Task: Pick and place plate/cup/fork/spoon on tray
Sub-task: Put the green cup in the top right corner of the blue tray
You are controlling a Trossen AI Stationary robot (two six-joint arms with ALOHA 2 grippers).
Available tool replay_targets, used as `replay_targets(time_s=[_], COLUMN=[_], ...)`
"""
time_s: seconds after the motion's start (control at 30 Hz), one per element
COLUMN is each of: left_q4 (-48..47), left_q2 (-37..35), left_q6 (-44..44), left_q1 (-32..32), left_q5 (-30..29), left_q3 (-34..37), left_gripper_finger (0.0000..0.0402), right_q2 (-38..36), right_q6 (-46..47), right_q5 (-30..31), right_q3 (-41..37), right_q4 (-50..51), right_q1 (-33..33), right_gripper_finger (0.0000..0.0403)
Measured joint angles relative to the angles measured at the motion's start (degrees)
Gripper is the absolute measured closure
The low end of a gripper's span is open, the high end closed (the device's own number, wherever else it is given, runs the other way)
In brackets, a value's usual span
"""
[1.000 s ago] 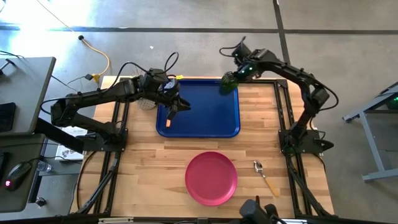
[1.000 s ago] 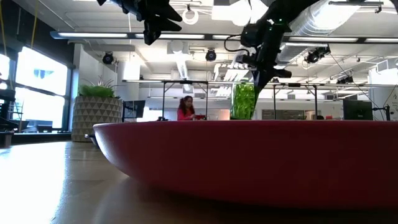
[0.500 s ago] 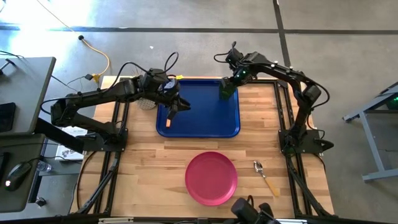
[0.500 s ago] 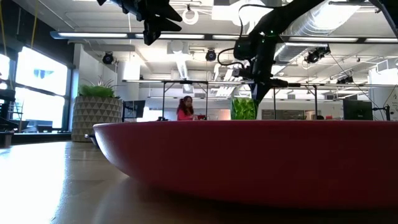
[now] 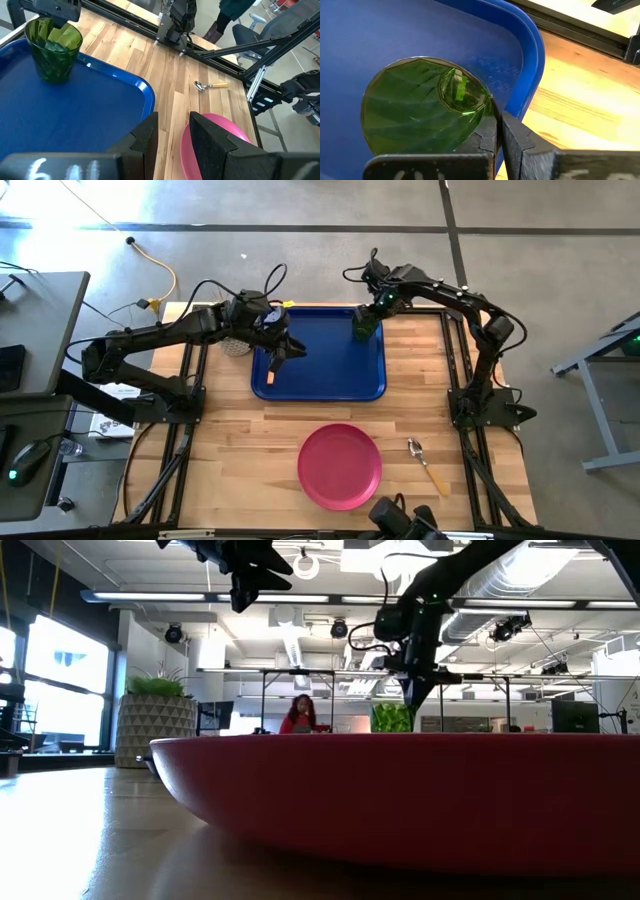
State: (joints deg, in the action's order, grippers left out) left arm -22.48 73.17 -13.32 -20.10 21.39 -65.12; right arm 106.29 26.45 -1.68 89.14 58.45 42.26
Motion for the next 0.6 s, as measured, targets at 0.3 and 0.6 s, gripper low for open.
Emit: replay_targets(time_s=[0.3, 0.6], left_q4=[-0.2, -0.3], left_q2=[0.0, 0.0], left_q6=[0.0, 0.0], left_q1=[0.0, 0.0], left_q5=[0.0, 0.0], left_q3=[0.0, 0.0], left_gripper_finger=[0.0302, 0.0302], right_q2=[0.6, 0.6], right_q6=[-0.6, -0.9], right_q5=[0.5, 0.3], right_q3=[0.0, 0.0], right_q4=[-0.3, -0.3], right_q1=[-0.7, -0.7], right_gripper_finger=[0.0402, 0.0382])
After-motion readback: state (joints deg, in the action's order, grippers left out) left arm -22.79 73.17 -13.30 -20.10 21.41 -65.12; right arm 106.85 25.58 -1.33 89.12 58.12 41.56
